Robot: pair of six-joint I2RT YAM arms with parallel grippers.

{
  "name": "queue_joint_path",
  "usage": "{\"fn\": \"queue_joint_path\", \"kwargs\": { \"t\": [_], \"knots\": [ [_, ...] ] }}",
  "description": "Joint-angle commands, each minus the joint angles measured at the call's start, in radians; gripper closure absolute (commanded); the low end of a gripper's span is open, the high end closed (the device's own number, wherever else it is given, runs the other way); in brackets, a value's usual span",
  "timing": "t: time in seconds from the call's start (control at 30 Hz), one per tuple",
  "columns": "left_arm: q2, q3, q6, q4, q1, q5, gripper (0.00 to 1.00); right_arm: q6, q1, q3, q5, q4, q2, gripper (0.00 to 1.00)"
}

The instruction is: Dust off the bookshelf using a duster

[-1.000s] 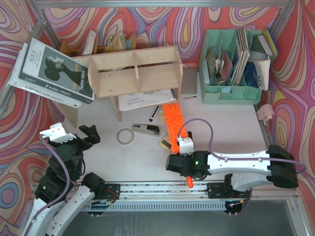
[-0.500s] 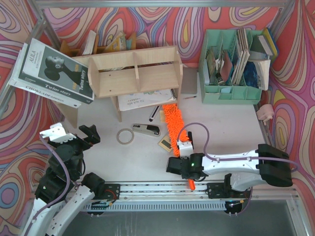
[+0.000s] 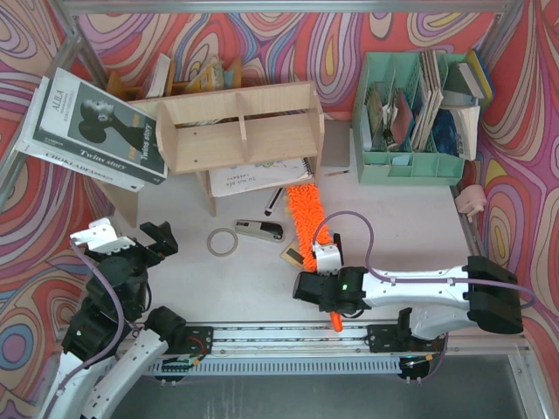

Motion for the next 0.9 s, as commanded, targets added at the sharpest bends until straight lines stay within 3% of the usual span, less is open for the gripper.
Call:
{"fn": "queue_joint_path", "kwargs": {
  "t": [0.0,0.37,0.67,0.87],
  "knots": [
    [0.002,0.010,-0.004,0.001,0.006,-0.003,0.02,-0.021,-0.011,0.017,0.043,0.010,0.005,1.00],
    [0.002,0.010,-0.004,0.001,0.006,-0.003,0.02,-0.042,-0.037,-0.012,-0.034,0.085,0.088,1.00],
    [-0.002,0.010,-0.004,0.000,0.006,-0.004,0.02,-0.051,-0.037,0.076,0.084,-0.010,-0.013,1.00],
    [-0.001,0.010,-0.004,0.001,0.005,-0.005,0.02,-0.136,-0.036,0.083,0.061,0.073,-0.023,1.00]
  ]
}}
